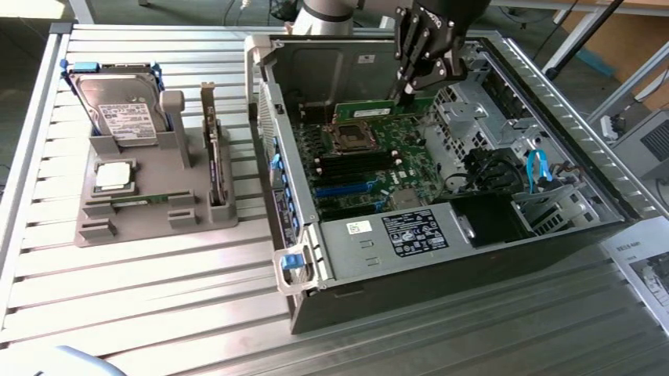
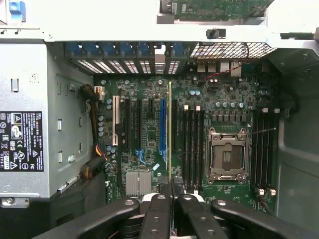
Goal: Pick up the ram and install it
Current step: 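Pick up the ram and move it above insertion slot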
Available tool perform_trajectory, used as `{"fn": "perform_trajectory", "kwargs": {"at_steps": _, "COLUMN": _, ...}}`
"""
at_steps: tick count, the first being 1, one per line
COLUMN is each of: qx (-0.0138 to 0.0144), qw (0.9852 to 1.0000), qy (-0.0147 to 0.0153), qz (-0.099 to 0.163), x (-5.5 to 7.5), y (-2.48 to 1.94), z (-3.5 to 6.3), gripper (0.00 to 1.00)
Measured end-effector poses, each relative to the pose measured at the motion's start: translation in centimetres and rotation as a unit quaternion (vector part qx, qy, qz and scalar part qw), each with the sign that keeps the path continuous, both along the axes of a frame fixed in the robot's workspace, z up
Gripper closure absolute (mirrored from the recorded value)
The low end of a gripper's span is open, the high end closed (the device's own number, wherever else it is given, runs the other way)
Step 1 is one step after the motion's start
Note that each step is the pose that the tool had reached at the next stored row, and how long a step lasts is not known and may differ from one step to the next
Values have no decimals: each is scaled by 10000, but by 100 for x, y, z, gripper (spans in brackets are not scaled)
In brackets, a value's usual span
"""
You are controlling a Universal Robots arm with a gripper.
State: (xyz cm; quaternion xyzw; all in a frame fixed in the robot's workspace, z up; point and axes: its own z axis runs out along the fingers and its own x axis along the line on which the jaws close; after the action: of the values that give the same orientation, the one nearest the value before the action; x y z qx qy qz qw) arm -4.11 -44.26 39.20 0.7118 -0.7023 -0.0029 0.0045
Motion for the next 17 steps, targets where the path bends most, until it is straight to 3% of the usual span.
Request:
{"fn": "perform_trajectory", "kwargs": {"at_steps": 2, "qx": -1, "qw": 10000, "qy": 0, "qz": -1, "x": -1, "y": 16, "z": -1, "gripper": 88}}
{"fn": "perform_trajectory", "kwargs": {"at_steps": 14, "qx": -2, "qw": 10000, "qy": 0, "qz": 0, "x": 0, "y": 247, "z": -16, "gripper": 88}}
{"fn": "perform_trajectory", "kwargs": {"at_steps": 17, "qx": -2, "qw": 10000, "qy": 0, "qz": 0, "x": 0, "y": 270, "z": -17, "gripper": 88}}
